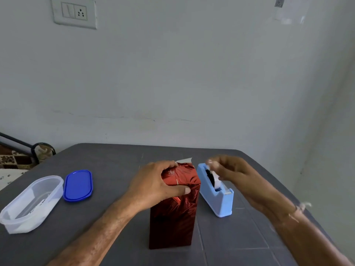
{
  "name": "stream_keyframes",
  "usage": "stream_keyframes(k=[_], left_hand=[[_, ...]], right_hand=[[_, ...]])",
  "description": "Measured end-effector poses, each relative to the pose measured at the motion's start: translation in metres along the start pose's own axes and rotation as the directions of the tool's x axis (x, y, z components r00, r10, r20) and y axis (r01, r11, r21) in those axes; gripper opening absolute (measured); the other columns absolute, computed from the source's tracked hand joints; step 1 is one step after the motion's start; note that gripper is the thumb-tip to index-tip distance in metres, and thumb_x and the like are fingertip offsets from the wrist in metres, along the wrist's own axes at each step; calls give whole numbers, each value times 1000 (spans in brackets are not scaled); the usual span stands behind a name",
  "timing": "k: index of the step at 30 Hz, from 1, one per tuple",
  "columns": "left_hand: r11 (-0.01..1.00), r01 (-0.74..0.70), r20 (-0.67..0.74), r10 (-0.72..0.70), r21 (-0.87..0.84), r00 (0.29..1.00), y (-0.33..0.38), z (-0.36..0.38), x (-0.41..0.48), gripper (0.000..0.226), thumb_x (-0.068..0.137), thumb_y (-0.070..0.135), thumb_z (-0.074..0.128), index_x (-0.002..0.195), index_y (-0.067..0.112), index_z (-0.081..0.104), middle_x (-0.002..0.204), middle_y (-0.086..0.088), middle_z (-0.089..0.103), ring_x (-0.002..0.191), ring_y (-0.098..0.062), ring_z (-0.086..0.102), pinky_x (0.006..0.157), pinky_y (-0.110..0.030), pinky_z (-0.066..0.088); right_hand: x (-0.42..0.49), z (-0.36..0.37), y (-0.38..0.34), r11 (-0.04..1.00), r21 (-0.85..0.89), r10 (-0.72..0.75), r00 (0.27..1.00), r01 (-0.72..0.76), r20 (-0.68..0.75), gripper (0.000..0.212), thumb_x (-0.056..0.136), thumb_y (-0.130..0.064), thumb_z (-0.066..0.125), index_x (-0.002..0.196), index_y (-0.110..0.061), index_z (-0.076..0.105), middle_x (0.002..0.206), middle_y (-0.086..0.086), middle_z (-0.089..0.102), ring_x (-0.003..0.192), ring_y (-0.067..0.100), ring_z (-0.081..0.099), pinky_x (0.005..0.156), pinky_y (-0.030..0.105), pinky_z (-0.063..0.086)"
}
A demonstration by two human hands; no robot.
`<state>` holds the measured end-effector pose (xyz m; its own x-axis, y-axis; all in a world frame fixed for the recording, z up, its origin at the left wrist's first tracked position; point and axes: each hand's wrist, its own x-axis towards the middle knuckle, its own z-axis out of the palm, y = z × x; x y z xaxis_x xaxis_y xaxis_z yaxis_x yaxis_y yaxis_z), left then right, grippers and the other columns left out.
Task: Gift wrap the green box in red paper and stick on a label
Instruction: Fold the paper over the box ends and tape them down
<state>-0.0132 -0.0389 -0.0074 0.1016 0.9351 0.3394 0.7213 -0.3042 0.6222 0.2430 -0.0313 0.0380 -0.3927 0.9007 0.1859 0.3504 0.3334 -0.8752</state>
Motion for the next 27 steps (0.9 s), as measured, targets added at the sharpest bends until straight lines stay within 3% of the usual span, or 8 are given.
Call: stream_keyframes(k=[4,7,10,12,15,18,24,27], left_hand=[[998,9,-19,-8,54,1000,2,0,-1,98,58,82,77,142,37,54,133,20,62,115,0,59,96,-24,50],[998,29,8,-30,55,1000,0,1,0,107,49,96,64,141,43,52,131,21,64,116,0,60,99,-32,53],[998,41,8,-42,42,999,-1,1,1,109,47,99,62,140,42,53,130,22,64,119,-2,61,101,-36,54],[998,37,-1,-37,52,999,0,1,-1,104,53,93,67,142,40,53,133,22,62,124,-3,58,104,-34,50],[999,29,-1,-29,38,1000,1,0,-2,99,56,89,69,141,41,53,134,23,62,124,-1,56,105,-34,49],[1000,-2,-8,2,29,1000,3,0,-2,88,61,83,73,138,46,54,132,27,62,123,3,54,104,-28,47],[1000,-14,-30,14,20,999,4,1,-1,78,67,72,79,136,44,56,116,33,59,105,11,47,79,-7,31],[1000,-14,-34,15,24,999,3,2,-1,80,67,74,78,137,42,56,119,32,61,106,12,46,82,-11,34]], right_hand=[[33,12,-48,962,-263,-2,969,69,248,21,101,-33,63,99,-16,74,100,-4,75,94,-1,68,87,18,51],[55,21,-56,900,-425,65,936,95,347,27,103,-36,61,103,-12,73,103,1,75,95,11,68,91,25,51],[68,29,-63,853,-511,125,908,108,401,25,103,-38,59,94,-20,73,93,-9,71,84,-3,63,83,17,45],[73,32,-66,836,-539,153,897,107,415,22,103,-38,59,91,-27,74,93,-14,72,88,-6,64,86,17,46],[80,38,-63,791,-601,175,899,114,402,30,101,-41,61,100,-13,74,99,-1,74,94,12,67,90,30,52],[85,46,-62,653,-734,154,915,188,372,35,98,-47,62,105,-15,72,104,1,72,97,18,66,85,36,52],[89,51,-62,421,-867,88,939,268,333,31,93,-59,62,93,-28,61,95,-10,63,90,14,57,84,36,33],[93,53,-62,372,-883,69,940,286,333,34,91,-61,63,91,-27,63,100,-6,66,92,16,58,83,38,30]])
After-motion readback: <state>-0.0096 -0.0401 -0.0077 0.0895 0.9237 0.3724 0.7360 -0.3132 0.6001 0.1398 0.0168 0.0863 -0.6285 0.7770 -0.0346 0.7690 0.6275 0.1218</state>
